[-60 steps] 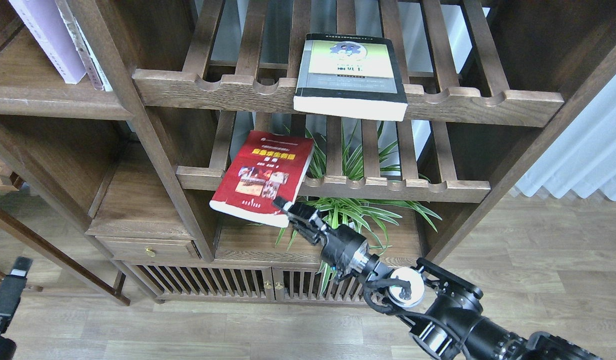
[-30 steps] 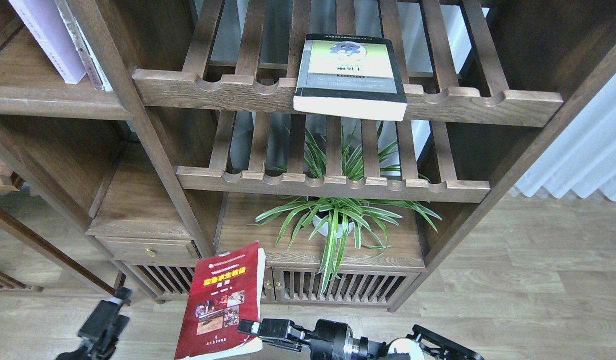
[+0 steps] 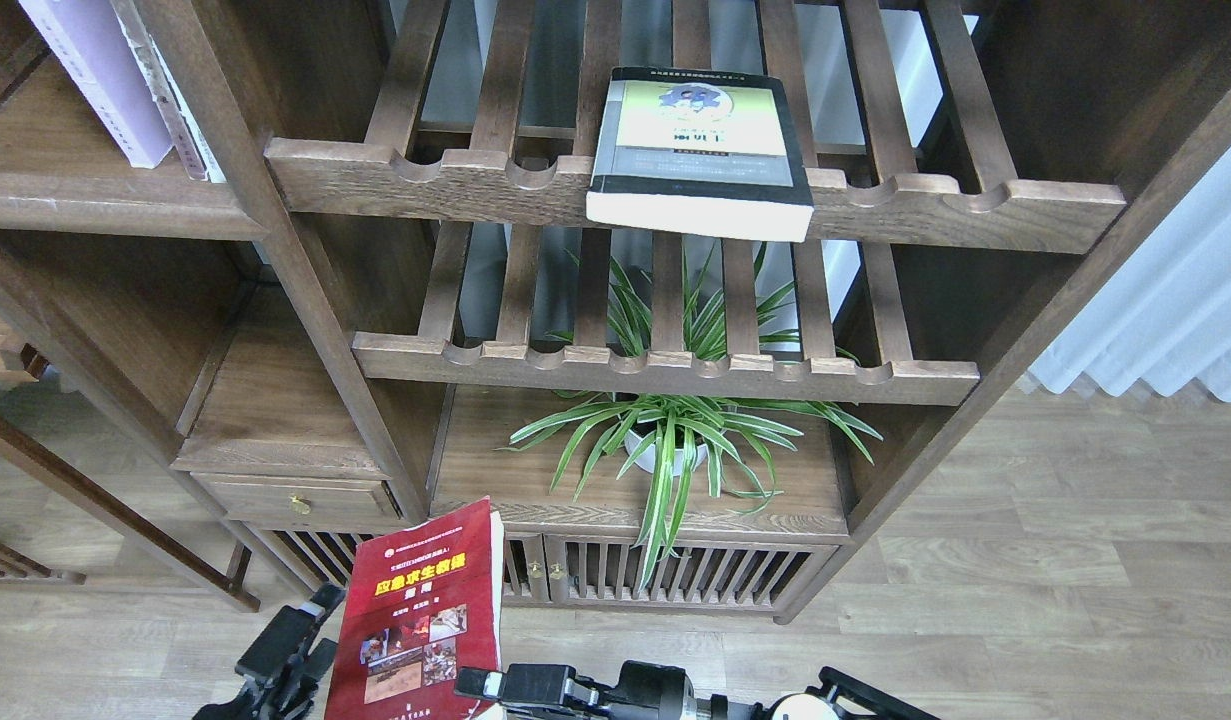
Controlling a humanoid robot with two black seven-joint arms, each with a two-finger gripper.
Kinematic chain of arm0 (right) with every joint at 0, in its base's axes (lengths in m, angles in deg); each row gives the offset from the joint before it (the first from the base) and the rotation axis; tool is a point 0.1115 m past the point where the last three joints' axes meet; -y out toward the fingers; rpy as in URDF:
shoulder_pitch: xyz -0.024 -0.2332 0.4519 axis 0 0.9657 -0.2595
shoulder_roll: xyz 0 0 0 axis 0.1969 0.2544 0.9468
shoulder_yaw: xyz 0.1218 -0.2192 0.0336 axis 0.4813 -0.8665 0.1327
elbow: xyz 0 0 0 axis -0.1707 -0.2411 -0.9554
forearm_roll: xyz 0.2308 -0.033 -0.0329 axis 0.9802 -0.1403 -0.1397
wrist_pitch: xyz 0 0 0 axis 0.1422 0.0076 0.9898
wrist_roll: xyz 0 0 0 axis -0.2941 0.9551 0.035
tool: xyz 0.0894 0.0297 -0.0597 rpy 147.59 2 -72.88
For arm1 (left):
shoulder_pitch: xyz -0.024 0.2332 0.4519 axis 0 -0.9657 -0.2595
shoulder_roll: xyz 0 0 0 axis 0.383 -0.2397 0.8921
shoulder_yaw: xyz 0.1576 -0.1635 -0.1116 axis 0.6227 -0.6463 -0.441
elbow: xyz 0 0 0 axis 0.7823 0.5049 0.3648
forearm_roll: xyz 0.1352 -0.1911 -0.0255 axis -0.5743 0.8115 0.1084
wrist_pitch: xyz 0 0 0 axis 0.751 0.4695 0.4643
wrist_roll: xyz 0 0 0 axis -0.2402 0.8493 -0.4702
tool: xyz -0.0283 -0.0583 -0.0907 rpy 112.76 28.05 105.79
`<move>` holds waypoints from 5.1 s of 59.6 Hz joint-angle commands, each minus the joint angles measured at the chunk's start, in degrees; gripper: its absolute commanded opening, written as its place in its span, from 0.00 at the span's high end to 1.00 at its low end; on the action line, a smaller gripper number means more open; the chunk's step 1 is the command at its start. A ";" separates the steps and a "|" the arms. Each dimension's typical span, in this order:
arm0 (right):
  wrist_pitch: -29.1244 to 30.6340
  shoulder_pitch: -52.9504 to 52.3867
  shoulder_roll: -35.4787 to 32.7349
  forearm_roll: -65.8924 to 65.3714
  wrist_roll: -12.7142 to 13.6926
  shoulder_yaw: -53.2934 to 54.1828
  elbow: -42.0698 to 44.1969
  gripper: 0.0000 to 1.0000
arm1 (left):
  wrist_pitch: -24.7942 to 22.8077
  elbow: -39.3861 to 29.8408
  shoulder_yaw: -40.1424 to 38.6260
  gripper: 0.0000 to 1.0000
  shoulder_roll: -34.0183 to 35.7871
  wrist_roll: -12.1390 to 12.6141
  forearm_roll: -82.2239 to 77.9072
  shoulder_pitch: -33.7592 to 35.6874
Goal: Organize books on shelf
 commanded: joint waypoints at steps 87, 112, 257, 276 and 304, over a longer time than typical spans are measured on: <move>0.00 -0.50 0.00 -1.77 -0.97 2.00 1.27 0.01 | 0.00 -3.07 -2.25 0.94 10.73 -2.18 -0.17 0.56; 0.00 0.02 0.00 -1.68 -1.14 3.58 2.06 0.01 | 0.00 -12.21 -21.14 0.95 21.19 -1.83 -0.44 -8.84; 0.00 0.20 0.00 -1.51 -1.41 3.58 4.08 0.01 | 0.00 19.25 12.78 0.96 27.70 3.18 2.11 74.65; 0.00 0.03 0.00 -1.59 -1.93 3.58 4.08 0.01 | 0.00 23.12 12.60 0.94 26.11 3.18 2.11 74.65; 0.00 0.11 0.00 -1.51 -2.20 3.67 4.08 0.01 | 0.00 21.89 11.02 0.49 26.82 2.12 0.26 73.77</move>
